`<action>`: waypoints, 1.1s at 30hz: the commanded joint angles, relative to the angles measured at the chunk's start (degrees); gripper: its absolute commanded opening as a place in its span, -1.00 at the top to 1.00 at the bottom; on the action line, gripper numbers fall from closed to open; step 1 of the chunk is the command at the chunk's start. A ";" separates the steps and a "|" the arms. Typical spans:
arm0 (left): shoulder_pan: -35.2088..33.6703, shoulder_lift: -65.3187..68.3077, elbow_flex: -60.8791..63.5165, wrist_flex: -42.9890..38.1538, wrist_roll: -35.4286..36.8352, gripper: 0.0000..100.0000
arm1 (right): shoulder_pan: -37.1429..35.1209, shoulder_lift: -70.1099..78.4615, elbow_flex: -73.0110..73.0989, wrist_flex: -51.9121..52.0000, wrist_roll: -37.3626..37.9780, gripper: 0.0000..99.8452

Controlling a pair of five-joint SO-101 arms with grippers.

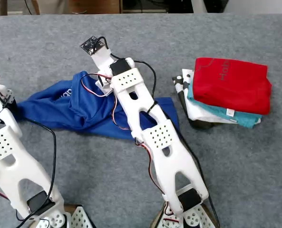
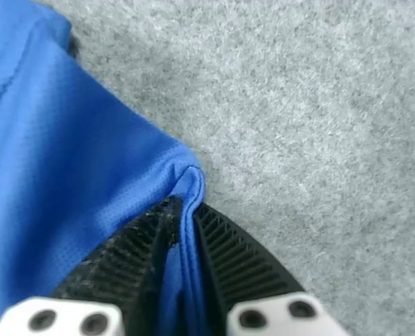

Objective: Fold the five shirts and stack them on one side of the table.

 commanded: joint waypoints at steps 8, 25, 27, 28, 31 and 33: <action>-1.14 -0.22 -1.14 -0.09 0.35 0.63 | -1.27 -0.22 -0.22 -0.88 0.35 0.96; -0.18 -0.04 -1.14 -6.33 3.08 0.93 | -1.27 -0.22 -0.22 -0.88 0.35 0.96; -0.18 -0.04 -1.14 -6.42 3.08 0.96 | -1.19 -0.22 -0.22 -0.88 0.35 0.96; -0.18 -0.04 -1.14 -6.33 3.08 0.96 | -1.19 -0.22 -0.22 -0.88 0.35 0.96; -0.79 -0.84 -1.85 -5.36 2.81 0.97 | -1.01 -0.22 -0.22 -0.88 0.35 0.96; -0.97 -2.07 -4.84 -1.49 1.49 0.97 | -1.01 -0.22 -0.22 -0.79 0.35 0.96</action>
